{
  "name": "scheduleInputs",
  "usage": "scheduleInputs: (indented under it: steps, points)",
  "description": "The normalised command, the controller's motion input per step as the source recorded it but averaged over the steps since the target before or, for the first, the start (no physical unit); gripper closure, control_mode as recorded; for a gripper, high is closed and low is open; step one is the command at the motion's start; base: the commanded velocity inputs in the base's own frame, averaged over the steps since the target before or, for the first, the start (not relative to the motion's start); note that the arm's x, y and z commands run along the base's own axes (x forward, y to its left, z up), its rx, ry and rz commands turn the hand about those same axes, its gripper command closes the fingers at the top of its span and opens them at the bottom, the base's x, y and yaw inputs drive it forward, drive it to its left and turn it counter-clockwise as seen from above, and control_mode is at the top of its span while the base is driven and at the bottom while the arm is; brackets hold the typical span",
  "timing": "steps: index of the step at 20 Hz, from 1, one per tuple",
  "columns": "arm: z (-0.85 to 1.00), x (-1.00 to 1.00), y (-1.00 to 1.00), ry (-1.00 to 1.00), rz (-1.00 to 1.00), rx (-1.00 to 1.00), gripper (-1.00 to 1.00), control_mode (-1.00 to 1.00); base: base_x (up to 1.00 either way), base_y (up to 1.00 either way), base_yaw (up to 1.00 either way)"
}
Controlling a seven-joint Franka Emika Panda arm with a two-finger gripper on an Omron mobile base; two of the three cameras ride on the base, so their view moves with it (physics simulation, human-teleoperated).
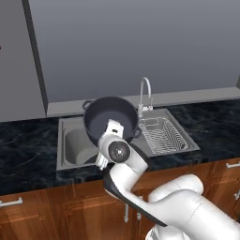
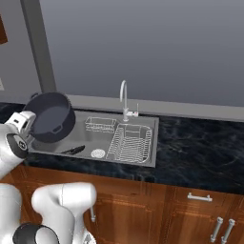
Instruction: Move the pot and pan from the stove into the sink.
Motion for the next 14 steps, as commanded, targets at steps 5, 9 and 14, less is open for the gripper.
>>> scheduleInputs:
  steps: [5, 9, 14]
  points:
    - [-0.09, 0.49, 0.05, 0.04, -0.03, 0.01, 1.00, -1.00, 0.00, 0.00, 0.00]
    - [-0.09, 0.43, 0.16, 0.03, -0.03, 0.00, 1.00, -1.00, 0.00, 0.00, 0.00]
    - [-0.15, 0.42, 0.26, 0.09, -0.04, 0.00, 1.00, -1.00, 0.00, 0.00, 0.00]
